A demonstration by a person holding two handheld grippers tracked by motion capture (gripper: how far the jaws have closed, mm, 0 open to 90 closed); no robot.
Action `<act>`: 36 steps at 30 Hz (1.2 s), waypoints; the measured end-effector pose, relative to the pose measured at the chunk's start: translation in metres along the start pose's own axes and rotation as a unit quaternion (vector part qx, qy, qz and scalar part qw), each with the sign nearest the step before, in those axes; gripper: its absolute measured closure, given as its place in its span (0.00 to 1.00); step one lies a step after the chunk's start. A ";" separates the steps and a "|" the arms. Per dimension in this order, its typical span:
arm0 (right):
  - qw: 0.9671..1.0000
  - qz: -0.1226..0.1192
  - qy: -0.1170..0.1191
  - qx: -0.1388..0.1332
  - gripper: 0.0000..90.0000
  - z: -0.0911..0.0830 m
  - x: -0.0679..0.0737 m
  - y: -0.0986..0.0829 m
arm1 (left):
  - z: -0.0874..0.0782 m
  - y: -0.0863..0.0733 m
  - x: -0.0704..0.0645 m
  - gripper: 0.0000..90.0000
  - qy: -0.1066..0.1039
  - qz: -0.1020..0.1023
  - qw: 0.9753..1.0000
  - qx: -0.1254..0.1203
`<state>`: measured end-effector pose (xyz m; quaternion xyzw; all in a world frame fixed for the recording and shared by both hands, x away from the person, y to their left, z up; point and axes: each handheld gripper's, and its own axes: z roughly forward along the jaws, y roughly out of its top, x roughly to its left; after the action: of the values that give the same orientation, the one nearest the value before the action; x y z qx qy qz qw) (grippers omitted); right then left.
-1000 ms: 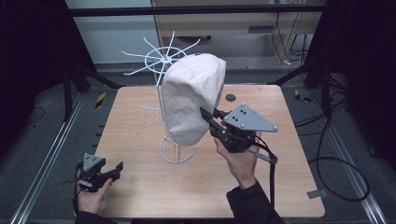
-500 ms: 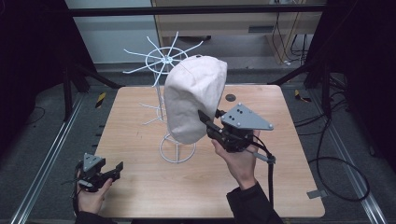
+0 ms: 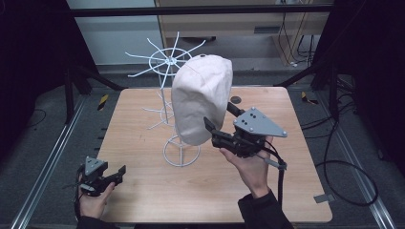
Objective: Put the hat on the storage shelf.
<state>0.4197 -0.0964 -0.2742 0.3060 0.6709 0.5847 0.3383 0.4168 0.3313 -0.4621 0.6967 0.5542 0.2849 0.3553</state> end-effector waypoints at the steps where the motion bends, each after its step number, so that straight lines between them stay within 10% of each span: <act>1: 1.000 0.004 0.000 0.003 0.24 -0.003 -0.004 -0.003 | 0.000 0.000 0.000 0.31 0.000 -0.001 1.000 0.000; 14: 0.999 0.043 0.023 0.011 0.16 -0.032 -0.024 -0.045 | 0.000 0.000 -0.001 0.31 0.000 -0.001 1.000 -0.001; 24: 0.996 0.058 -0.002 0.060 0.13 -0.044 -0.045 -0.097 | 0.000 -0.001 -0.001 0.31 -0.003 0.000 1.000 -0.001; 36: 0.982 0.071 -0.071 0.159 0.12 -0.044 -0.085 -0.167 | 0.000 -0.001 -0.001 0.29 -0.011 -0.001 1.000 0.001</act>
<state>0.4307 -0.2118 -0.4281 0.4434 0.7060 0.4701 0.2897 0.4163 0.3303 -0.4630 0.6993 0.5515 0.2766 0.3611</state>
